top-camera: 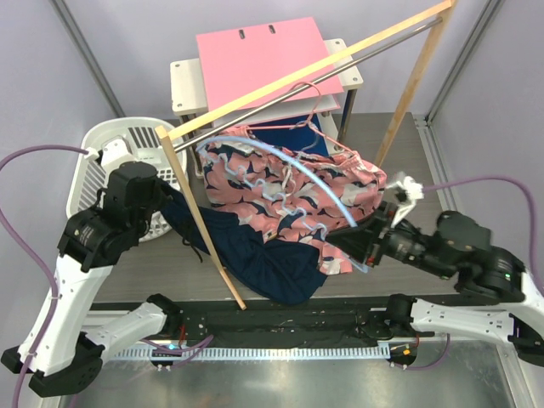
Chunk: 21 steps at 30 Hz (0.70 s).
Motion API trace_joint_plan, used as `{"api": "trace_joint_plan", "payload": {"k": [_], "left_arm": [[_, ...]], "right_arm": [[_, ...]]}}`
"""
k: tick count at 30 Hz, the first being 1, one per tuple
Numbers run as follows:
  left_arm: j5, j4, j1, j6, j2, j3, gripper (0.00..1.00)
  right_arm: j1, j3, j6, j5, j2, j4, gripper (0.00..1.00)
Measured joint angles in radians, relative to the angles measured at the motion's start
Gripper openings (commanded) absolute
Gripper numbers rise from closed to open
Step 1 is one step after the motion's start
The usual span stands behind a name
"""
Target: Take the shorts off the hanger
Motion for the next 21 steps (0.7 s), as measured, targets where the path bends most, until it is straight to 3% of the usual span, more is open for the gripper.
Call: {"api": "trace_joint_plan", "payload": {"k": [7,21], "left_arm": [[0.033,0.003,0.0,-0.031,-0.008,0.0,0.0],[0.067,0.015,0.0,-0.049,-0.02,0.0,0.0]], "right_arm": [[0.0,0.067,-0.056,0.069,-0.047,0.012,0.01],[0.0,0.05,-0.094,0.093,0.072,0.085,0.01]]}}
